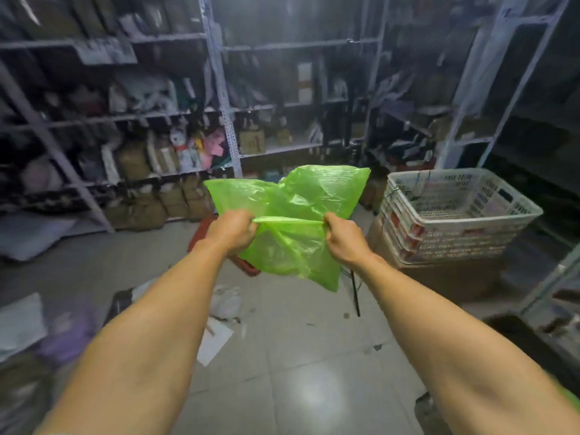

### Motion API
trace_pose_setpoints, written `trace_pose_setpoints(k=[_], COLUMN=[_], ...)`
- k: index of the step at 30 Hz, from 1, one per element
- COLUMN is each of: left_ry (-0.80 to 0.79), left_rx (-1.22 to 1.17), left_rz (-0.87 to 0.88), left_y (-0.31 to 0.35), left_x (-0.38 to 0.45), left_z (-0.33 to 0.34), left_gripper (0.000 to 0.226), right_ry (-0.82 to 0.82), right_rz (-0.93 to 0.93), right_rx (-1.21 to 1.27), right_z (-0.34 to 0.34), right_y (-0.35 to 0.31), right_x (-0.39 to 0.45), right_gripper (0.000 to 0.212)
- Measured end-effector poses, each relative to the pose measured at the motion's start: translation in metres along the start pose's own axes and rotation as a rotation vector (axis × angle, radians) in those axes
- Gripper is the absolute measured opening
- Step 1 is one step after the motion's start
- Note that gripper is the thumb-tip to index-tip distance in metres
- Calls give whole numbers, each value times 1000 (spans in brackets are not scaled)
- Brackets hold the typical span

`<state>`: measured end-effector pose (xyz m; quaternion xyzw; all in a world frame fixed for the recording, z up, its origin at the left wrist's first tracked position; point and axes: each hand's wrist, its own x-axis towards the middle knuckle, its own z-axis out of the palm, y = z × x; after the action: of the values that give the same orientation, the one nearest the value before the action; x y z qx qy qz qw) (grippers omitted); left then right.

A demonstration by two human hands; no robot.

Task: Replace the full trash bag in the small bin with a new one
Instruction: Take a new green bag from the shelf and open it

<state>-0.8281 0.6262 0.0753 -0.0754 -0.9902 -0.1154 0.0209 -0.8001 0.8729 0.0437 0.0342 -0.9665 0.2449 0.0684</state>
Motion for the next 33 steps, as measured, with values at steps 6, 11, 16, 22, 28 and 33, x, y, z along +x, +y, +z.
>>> trace_pose_setpoints(k=[6, 11, 16, 22, 28, 33], left_ry=[-40, -16, -13, -86, -71, -41], left_rx=[-57, -58, -39, -51, -108, -179], left_rz=[-200, -363, -527, -630, -710, -814], left_y=[-131, -213, -276, -336, -389, -447], left_x=[-60, -98, -121, -123, -128, -140], left_z=[-4, -7, -10, -18, -19, -11], left_gripper=[31, 32, 37, 30, 56, 45], right_ry=[-126, -294, -449, -470, -546, -641], right_rz=[-120, -271, -433, -492, -519, -572], right_rx=[107, -13, -196, -155, -43, -22], right_z=[79, 130, 184, 249, 305, 353], right_y=[-115, -183, -232, -275, -324, -373], right_x=[-12, -6, 16, 64, 106, 119], right_gripper=[39, 70, 91, 32, 31, 21])
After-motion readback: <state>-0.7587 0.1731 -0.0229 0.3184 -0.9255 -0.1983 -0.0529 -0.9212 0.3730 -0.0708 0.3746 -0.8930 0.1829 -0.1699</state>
